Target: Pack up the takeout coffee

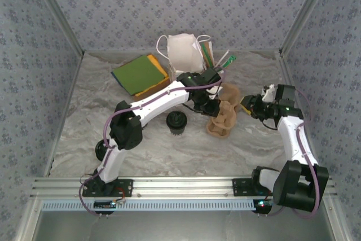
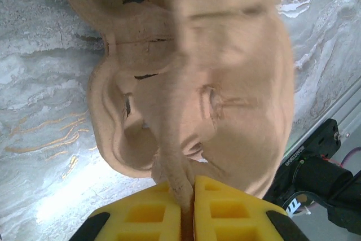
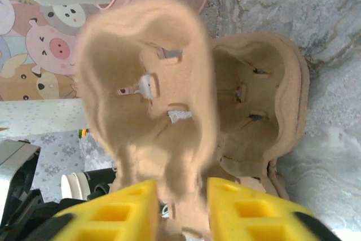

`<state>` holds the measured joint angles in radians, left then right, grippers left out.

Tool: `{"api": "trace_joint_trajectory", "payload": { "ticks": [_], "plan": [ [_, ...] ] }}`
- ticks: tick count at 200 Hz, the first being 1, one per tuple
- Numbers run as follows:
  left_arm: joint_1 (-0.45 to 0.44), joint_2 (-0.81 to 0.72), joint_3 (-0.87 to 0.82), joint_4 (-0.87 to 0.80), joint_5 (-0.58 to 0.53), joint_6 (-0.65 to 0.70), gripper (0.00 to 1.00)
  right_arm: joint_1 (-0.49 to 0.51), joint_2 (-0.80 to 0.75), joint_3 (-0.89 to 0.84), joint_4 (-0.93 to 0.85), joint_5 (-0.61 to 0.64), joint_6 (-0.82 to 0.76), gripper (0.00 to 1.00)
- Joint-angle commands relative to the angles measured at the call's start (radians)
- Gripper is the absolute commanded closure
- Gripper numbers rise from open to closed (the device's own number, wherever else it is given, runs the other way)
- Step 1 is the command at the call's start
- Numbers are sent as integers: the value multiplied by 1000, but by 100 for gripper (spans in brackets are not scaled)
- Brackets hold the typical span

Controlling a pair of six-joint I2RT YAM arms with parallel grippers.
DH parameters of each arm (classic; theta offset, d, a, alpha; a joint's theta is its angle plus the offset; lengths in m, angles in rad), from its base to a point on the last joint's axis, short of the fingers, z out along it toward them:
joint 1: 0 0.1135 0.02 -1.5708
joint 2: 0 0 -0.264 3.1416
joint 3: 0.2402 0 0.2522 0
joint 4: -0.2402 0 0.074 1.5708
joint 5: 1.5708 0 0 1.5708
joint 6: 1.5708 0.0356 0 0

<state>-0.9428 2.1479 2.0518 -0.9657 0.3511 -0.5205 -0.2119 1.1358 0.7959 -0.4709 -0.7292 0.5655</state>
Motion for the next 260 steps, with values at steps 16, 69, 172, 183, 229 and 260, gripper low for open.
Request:
{"api": "trace_joint_trajectory", "payload": {
  "ticks": [16, 69, 172, 183, 229, 260],
  "plan": [
    [1, -50, -17, 50, -6, -23, 89, 2, -65, 19, -75, 31, -4, 53],
    [1, -65, -21, 83, -11, -33, 89, 84, -174, -52, -126, 72, 18, 54],
    [1, -85, -39, 123, 41, -44, 89, 100, -157, -130, -97, 48, 11, 64],
    [1, -85, -40, 127, 47, -46, 89, 102, -149, -129, -94, 45, 7, 65],
    [-3, -87, -47, 133, 68, -44, 89, 103, -125, -116, -84, 40, -3, 72],
    [-4, -86, -47, 135, 72, -46, 89, 111, -110, -112, -78, 34, -9, 73]
  ]
}}
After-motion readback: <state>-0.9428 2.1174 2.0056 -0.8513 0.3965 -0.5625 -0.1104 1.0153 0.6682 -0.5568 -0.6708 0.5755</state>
